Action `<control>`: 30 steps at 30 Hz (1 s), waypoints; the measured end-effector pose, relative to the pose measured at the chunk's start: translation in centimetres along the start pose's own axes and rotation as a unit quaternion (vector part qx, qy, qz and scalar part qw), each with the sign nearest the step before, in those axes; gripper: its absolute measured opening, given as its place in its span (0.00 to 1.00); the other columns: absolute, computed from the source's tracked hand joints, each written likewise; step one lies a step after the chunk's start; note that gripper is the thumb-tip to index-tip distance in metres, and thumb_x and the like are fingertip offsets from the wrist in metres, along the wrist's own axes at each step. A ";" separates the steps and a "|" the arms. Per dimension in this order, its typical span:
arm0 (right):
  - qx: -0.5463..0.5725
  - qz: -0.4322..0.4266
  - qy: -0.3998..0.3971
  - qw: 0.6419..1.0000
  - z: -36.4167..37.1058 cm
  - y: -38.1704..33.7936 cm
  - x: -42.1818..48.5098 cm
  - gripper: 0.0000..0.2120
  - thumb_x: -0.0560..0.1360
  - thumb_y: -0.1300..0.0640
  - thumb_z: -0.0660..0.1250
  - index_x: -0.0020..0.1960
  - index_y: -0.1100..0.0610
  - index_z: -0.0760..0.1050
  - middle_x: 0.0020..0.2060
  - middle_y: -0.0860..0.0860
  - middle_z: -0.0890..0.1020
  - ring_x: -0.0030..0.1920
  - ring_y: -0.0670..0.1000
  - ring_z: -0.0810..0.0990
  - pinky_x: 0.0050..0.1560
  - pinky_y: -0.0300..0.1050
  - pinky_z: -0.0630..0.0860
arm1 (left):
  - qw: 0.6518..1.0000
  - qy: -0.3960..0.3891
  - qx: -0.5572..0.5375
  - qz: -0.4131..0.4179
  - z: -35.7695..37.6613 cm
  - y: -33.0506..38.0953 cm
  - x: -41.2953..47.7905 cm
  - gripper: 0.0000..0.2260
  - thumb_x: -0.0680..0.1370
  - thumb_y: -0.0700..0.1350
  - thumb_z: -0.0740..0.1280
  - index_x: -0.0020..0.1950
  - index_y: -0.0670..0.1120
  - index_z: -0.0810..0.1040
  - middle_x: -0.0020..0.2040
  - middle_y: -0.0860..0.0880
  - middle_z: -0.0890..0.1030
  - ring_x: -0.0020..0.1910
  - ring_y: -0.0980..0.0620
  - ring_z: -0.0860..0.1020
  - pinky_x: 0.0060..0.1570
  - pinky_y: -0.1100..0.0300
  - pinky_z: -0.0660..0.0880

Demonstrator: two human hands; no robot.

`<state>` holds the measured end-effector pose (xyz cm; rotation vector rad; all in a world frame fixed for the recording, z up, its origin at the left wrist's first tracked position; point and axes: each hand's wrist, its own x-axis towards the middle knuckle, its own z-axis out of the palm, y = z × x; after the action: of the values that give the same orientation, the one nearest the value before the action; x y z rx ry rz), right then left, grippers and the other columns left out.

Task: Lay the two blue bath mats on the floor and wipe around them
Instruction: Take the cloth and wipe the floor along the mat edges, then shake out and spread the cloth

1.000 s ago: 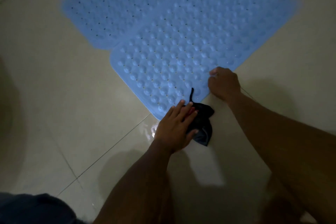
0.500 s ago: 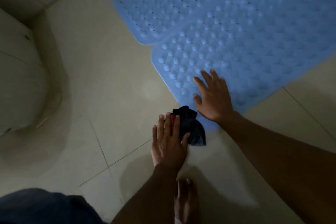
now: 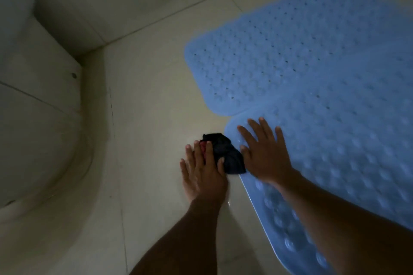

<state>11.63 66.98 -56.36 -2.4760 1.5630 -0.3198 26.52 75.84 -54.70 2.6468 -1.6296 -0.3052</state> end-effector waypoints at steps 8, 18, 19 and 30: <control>-0.035 0.003 0.019 0.999 0.7 -0.3 -0.5 0.27 0.78 0.47 0.58 0.77 0.47 0.65 0.79 0.52 0.65 0.81 0.57 0.57 0.76 0.66 0.54 | 0.999 -0.045 0.005 -0.021 -2.7 0.3 10.6 0.26 0.86 0.58 0.45 0.83 0.56 0.45 0.84 0.50 0.46 0.82 0.46 0.40 0.80 0.45 0.43; 0.055 0.062 -0.073 0.994 -0.8 -0.4 0.6 0.26 0.74 0.41 0.56 0.72 0.40 0.70 0.77 0.45 0.68 0.80 0.48 0.56 0.75 0.62 0.54 | 0.994 -0.074 -0.078 -0.010 -9.7 2.8 11.4 0.14 0.77 0.49 0.65 0.61 0.49 0.70 0.61 0.45 0.77 0.63 0.41 0.75 0.58 0.49 0.71; 0.087 0.086 -0.108 0.987 -1.6 -0.5 1.3 0.25 0.75 0.40 0.56 0.72 0.39 0.68 0.77 0.43 0.65 0.80 0.46 0.53 0.76 0.59 0.51 | 0.990 -0.077 -0.119 0.000 -10.7 2.9 11.0 0.10 0.76 0.48 0.66 0.55 0.49 0.70 0.57 0.45 0.78 0.58 0.40 0.77 0.53 0.50 0.72; 0.539 0.206 -0.120 0.808 -26.1 -1.7 6.3 0.15 0.75 0.51 0.74 0.56 0.56 0.76 0.53 0.57 0.84 0.51 0.56 0.85 0.51 0.56 0.84 | 0.912 -0.170 -0.371 0.038 -29.2 7.9 7.0 0.08 0.73 0.44 0.76 0.45 0.46 0.77 0.44 0.42 0.80 0.40 0.45 0.77 0.38 0.55 0.74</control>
<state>8.33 60.67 -30.43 -1.2144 1.2183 -0.5801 27.69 63.52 -26.19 2.0087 -1.2983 -1.1685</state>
